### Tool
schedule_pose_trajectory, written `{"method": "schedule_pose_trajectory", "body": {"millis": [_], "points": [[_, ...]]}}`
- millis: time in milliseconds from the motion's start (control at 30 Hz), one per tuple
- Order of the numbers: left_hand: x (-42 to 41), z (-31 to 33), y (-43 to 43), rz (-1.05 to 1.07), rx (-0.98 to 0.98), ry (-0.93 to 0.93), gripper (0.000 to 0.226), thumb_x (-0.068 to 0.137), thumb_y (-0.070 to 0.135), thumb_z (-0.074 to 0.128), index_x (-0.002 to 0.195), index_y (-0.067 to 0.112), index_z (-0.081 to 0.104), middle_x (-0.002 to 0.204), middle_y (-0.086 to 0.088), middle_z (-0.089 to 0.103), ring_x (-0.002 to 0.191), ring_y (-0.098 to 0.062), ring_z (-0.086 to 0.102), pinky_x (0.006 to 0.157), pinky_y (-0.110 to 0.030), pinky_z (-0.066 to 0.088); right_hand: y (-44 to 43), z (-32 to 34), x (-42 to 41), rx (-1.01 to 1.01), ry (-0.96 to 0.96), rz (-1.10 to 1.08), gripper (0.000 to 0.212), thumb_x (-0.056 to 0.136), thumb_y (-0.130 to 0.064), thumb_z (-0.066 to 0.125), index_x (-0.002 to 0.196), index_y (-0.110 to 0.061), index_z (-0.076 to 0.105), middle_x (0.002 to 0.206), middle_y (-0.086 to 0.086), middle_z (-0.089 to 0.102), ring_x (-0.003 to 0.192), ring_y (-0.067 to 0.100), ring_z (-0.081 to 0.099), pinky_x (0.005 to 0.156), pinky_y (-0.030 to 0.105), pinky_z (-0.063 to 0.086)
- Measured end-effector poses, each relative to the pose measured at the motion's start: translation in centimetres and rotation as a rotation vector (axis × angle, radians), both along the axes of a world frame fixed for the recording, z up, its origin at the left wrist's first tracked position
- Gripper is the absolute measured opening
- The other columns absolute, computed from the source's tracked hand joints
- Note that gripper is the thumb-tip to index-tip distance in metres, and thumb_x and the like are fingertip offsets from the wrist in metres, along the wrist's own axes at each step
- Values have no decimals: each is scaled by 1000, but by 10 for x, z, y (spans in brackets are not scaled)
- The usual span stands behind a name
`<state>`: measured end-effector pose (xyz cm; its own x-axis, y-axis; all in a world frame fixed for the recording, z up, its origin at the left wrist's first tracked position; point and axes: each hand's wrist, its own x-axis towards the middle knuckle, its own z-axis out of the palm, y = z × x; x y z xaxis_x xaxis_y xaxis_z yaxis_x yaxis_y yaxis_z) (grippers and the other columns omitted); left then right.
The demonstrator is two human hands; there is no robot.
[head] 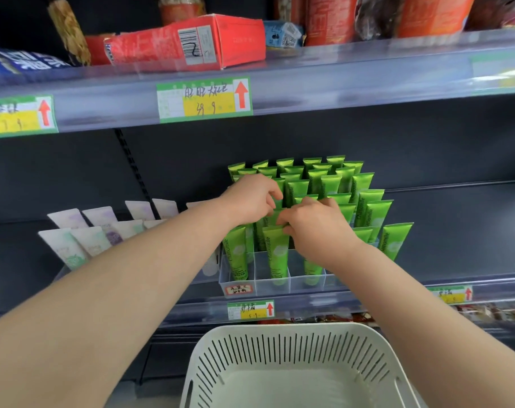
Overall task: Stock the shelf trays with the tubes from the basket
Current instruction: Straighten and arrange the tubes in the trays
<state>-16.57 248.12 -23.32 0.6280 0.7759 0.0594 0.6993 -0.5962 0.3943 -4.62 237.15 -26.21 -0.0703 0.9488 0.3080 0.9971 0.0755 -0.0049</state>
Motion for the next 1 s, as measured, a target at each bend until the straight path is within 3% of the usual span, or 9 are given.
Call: {"method": "schedule_pose_trajectory", "body": {"millis": [167,267,467,567,767,1000], "points": [[1,-3,0,-5,-4,41,44,84,3,70,124,19,61,107,0,69,96,-14,64,90,-36,53,-10,1,3,-78,31,12,32,95,-16,49,120,-34,57,107,-11,65,111,19,45,88,40,31],[0,-3,-1,-8,-4,37,47,85,6,70,128,21,58,102,4,68,95,-13,63,91,-37,53,-14,3,6,-74,81,13,25,97,-33,47,119,-33,58,108,-10,65,114,19,44,90,41,31],[0,-1,-3,-12,-25,23,53,85,7,71,133,20,53,89,10,62,92,-11,62,90,-34,52,-17,6,12,-56,119,-2,30,94,-51,45,111,-33,61,103,-11,66,112,19,46,89,41,35],[-3,5,-3,-2,-57,-27,51,83,14,75,130,16,55,86,12,67,89,-9,63,87,-29,50,-15,9,14,-9,119,-21,30,94,-50,44,110,-31,61,104,-10,66,110,20,47,86,40,35],[-4,7,10,107,22,-125,45,81,9,74,122,20,62,104,2,69,94,-13,65,90,-31,52,-11,8,19,55,139,-57,23,98,-37,43,111,-30,59,110,-8,65,108,20,51,86,39,35],[4,-7,22,127,77,-7,55,81,-9,60,125,24,60,87,12,62,89,-11,61,80,-28,52,-9,2,24,58,159,-62,25,96,-37,46,118,-29,58,114,-7,63,111,20,51,88,40,36]]}}
